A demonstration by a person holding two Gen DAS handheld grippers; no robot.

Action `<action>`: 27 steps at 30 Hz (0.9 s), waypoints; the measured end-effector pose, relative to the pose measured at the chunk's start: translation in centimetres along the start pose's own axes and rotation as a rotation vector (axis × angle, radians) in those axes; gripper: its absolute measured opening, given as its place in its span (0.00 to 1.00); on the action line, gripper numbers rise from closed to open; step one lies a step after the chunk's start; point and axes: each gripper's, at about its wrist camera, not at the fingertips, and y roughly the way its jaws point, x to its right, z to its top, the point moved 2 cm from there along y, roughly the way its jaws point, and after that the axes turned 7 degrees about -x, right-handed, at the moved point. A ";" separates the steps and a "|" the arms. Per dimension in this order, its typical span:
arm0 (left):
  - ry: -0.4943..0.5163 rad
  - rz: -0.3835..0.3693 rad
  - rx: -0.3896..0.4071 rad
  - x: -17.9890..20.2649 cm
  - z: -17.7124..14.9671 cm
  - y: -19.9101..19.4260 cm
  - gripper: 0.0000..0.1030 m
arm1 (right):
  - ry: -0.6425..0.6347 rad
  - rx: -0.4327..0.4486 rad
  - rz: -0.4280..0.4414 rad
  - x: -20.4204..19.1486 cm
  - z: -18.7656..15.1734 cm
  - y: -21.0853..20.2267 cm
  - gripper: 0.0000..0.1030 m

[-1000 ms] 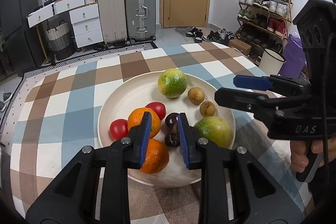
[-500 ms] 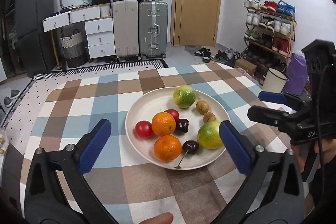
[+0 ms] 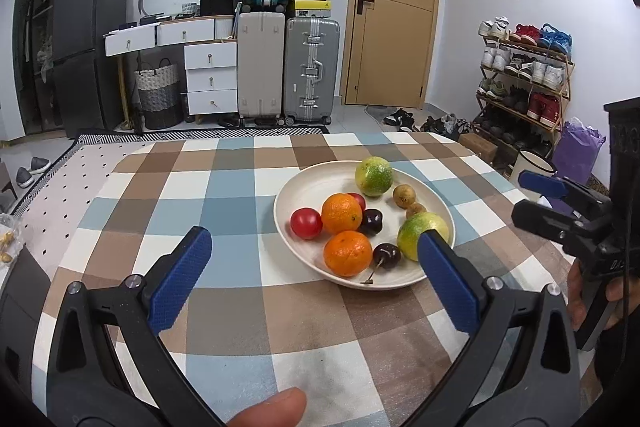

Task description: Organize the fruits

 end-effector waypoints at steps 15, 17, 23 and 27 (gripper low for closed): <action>0.003 0.007 0.064 1.0 -0.7 1.0 1.00 | -0.034 0.051 -0.004 -0.5 -1.0 0.4 1.00; 0.007 0.007 0.071 1.1 -0.7 0.9 1.00 | -0.031 0.056 -0.011 -0.4 -1.0 0.3 1.00; 0.004 0.007 0.076 1.2 -0.8 0.8 1.00 | -0.035 0.078 -0.019 -0.4 -1.1 0.0 1.00; 0.002 0.008 0.075 1.1 -0.8 0.7 1.00 | -0.054 0.077 -0.030 -0.8 -1.1 0.0 1.00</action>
